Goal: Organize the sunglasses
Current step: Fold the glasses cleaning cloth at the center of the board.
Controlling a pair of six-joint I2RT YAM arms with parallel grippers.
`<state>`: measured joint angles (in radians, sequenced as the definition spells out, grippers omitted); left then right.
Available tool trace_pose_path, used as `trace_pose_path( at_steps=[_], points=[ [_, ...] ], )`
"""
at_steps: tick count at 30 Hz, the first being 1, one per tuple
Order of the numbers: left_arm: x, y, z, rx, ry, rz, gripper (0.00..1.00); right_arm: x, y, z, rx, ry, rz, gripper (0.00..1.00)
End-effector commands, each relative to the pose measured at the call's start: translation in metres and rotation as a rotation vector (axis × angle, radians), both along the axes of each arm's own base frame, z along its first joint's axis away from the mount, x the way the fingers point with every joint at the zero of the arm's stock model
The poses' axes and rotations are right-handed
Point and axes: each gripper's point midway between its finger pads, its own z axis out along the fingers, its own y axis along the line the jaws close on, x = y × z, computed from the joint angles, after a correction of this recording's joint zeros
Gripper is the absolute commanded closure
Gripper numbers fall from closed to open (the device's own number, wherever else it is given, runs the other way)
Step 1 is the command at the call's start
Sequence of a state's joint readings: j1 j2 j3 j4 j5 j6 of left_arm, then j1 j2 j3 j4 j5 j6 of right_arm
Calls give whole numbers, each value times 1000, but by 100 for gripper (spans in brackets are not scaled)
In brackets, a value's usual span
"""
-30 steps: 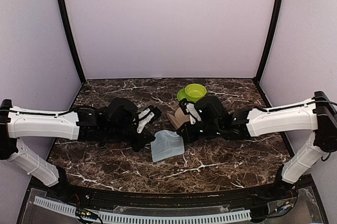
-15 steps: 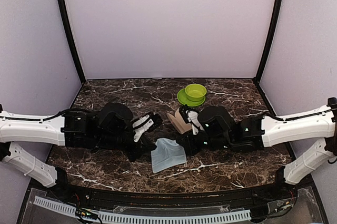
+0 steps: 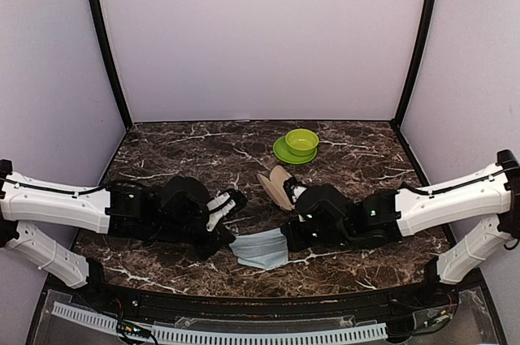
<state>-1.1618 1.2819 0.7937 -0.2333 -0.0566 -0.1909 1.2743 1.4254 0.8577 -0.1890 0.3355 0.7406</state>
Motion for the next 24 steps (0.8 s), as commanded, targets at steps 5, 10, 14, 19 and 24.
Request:
trace_pose_path(
  at_steps=[5,10,14,19,24],
  points=[
    [41,4,-20,10,-33,80,100,36,-1,-17,-44,6,-99,100],
    [58,-3,-33,40,-47,91,100,55,6,-20,-47,-10,-75,100],
    [73,-6,-39,57,-60,110,100,64,8,-39,-92,8,-63,100],
    [82,-10,-45,72,-68,111,100,71,7,-46,-110,16,-51,100],
    [83,-13,-47,73,-66,106,100,71,5,-52,-130,12,-26,100]
  ],
)
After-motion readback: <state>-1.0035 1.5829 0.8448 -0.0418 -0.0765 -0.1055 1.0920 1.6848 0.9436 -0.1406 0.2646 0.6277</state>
